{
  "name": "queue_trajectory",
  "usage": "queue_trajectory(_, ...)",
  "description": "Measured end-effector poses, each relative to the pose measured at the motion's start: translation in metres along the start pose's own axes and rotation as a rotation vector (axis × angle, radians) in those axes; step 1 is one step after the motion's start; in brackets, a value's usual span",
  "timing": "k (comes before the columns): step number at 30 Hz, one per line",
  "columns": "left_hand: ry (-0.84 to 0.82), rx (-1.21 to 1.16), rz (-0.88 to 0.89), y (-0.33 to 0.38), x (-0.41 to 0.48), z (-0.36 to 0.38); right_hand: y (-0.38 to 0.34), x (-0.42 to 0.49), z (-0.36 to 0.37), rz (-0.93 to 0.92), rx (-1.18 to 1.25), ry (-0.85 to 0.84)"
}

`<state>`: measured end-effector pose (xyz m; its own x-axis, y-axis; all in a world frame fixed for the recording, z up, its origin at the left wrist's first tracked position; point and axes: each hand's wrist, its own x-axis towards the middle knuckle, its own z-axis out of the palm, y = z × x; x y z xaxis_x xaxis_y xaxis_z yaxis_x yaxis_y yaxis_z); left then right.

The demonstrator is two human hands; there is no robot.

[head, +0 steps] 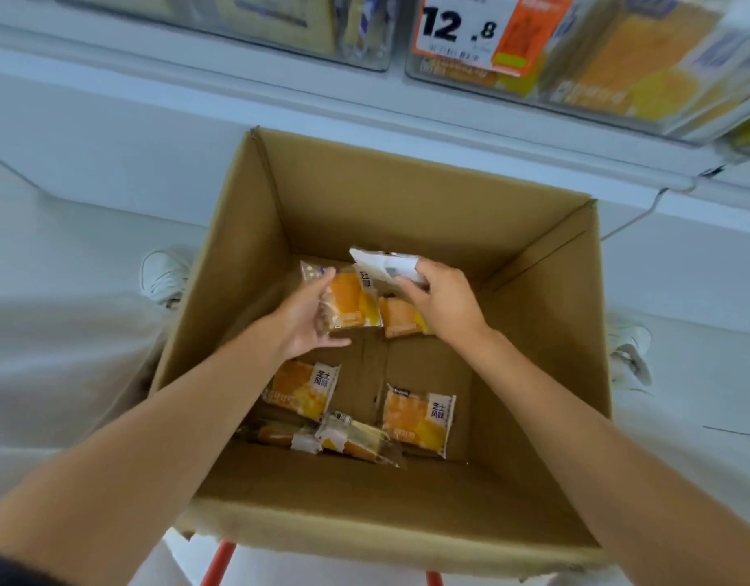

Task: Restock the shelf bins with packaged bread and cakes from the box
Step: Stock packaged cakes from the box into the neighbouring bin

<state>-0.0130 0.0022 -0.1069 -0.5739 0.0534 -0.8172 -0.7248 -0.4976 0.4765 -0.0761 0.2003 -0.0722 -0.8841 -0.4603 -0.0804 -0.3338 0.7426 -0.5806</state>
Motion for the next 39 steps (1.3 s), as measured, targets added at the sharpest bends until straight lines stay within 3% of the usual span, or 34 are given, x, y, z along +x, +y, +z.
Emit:
queue_trajectory(2, -0.1, -0.041, 0.049, 0.01, -0.01, 0.018, -0.02, -0.003, 0.004, -0.111, 0.083, -0.186)
queue_trajectory(4, -0.074, -0.044, 0.112, 0.018, -0.016, 0.032, -0.032, -0.007, 0.002, -0.066, 0.237, -0.37)
queue_trajectory(6, -0.041, -0.043, 0.148, 0.023, -0.022, 0.038, -0.038, -0.008, -0.011, 0.047, 0.42, -0.327)
queue_trajectory(9, -0.089, 0.0, 0.188, 0.035, -0.037, 0.04, -0.032, -0.001, -0.04, 0.232, 0.484, -0.004)
queue_trajectory(10, -0.125, 0.015, 0.193, 0.04, -0.046, 0.043, -0.031, 0.001, -0.05, 0.293, 0.49, 0.023)
queue_trajectory(13, -0.226, 0.076, 0.217, 0.056, -0.072, 0.061, -0.032, 0.002, -0.078, 0.41, 0.611, -0.103)
queue_trajectory(15, -0.267, 0.184, 0.263, 0.065, -0.089, 0.071, -0.036, 0.001, -0.098, 0.398, 0.664, -0.083)
queue_trajectory(17, -0.335, 0.238, 0.281, 0.074, -0.106, 0.077, -0.04, -0.005, -0.122, 0.313, 0.601, -0.003)
queue_trajectory(20, -0.457, 0.261, 0.237, 0.085, -0.127, 0.08, -0.053, -0.014, -0.154, 0.142, 0.39, -0.026)
queue_trajectory(24, -0.46, 0.38, 0.308, 0.084, -0.145, 0.103, -0.082, -0.022, -0.173, -0.165, 0.02, -0.01)
queue_trajectory(25, -0.437, 0.347, 0.331, 0.083, -0.147, 0.109, -0.089, -0.023, -0.173, -0.174, -0.022, 0.075)
queue_trajectory(27, -0.397, 0.256, 0.375, 0.084, -0.15, 0.118, -0.095, -0.02, -0.173, -0.007, 0.044, 0.245)
queue_trajectory(30, -0.448, 0.191, 0.418, 0.089, -0.161, 0.124, -0.102, -0.018, -0.177, 0.186, 0.313, 0.124)
queue_trajectory(33, -0.51, 0.15, 0.374, 0.103, -0.171, 0.119, -0.103, -0.022, -0.191, 0.065, 0.281, 0.111)
queue_trajectory(37, -0.503, 0.295, 0.33, 0.114, -0.187, 0.126, -0.107, -0.028, -0.204, -0.252, -0.094, 0.096)
queue_trajectory(39, -0.433, 0.354, 0.379, 0.114, -0.192, 0.137, -0.11, -0.031, -0.208, -0.284, -0.191, 0.131)
